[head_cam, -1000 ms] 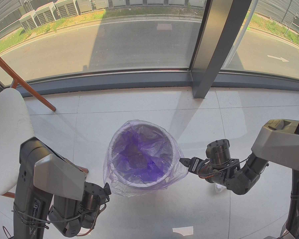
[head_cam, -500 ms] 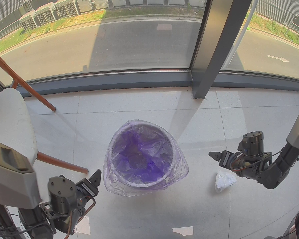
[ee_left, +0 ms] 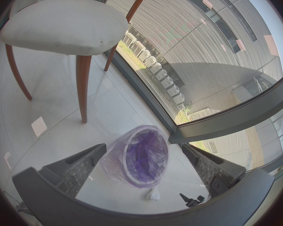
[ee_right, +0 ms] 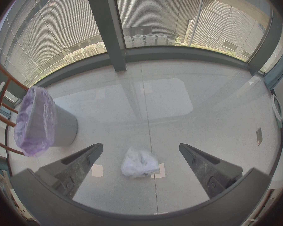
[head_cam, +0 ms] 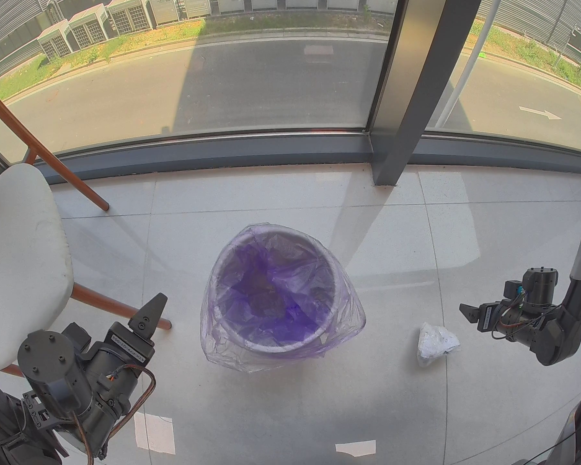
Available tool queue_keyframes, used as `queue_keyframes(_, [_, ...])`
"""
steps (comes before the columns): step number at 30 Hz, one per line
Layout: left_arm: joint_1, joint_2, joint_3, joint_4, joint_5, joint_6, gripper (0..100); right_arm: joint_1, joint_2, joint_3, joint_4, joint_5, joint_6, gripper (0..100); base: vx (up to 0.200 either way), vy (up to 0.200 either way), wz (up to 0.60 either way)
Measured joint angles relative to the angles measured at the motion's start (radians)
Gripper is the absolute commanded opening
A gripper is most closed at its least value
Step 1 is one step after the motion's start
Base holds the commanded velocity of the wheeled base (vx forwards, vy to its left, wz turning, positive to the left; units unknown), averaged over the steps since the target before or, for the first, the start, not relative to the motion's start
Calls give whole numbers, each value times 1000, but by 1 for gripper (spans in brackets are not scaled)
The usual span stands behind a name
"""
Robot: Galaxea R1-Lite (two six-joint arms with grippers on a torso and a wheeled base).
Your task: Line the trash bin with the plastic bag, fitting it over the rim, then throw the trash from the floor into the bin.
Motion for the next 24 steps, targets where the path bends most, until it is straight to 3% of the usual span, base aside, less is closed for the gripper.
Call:
queue_keyframes(9, [-5, -100, -1, 99, 0, -24, 100, 64, 183, -55, -65, 14, 2, 100, -200, 0, 0])
queue_keyframes(24, [-4, -217, -1, 103, 1, -30, 100, 74, 340, -190, -7, 6, 12, 100, 0, 0, 0])
